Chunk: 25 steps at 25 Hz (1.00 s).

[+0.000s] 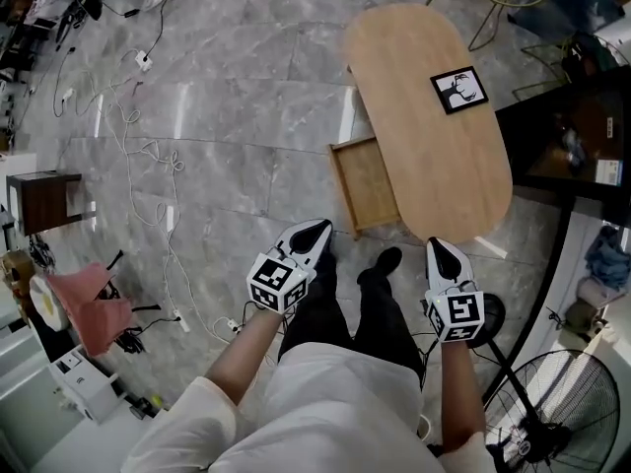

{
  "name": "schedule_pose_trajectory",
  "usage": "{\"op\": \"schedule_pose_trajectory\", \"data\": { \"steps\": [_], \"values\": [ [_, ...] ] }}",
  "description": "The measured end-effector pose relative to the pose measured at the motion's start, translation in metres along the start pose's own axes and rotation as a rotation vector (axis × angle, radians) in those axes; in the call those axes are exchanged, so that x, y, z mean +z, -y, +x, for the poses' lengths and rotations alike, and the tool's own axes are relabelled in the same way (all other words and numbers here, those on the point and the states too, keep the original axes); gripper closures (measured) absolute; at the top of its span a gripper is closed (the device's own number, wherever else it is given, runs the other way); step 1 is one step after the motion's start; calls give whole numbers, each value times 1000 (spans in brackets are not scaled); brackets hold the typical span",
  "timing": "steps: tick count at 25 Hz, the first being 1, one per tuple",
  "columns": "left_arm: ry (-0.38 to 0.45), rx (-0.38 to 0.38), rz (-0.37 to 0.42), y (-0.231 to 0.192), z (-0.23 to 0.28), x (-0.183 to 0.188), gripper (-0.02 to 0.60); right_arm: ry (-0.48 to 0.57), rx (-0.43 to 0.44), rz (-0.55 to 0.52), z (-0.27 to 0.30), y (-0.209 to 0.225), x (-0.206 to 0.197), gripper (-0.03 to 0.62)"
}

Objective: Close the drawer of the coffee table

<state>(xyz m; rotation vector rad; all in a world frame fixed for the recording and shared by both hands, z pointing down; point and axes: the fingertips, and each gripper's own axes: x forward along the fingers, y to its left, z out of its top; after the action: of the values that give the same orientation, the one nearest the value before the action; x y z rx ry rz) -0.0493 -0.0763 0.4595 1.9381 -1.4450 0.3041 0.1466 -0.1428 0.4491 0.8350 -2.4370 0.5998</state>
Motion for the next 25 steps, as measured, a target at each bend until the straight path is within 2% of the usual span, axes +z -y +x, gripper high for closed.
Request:
{"op": "schedule_pose_trajectory", "data": {
  "steps": [9, 25],
  "values": [
    [-54, -13, -36, -28, 34, -53, 575, -55, 14, 85, 47, -2, -52, 583],
    [-154, -24, -95, -66, 85, -151, 575, -157, 11, 104, 118, -3, -148, 583]
  ]
}}
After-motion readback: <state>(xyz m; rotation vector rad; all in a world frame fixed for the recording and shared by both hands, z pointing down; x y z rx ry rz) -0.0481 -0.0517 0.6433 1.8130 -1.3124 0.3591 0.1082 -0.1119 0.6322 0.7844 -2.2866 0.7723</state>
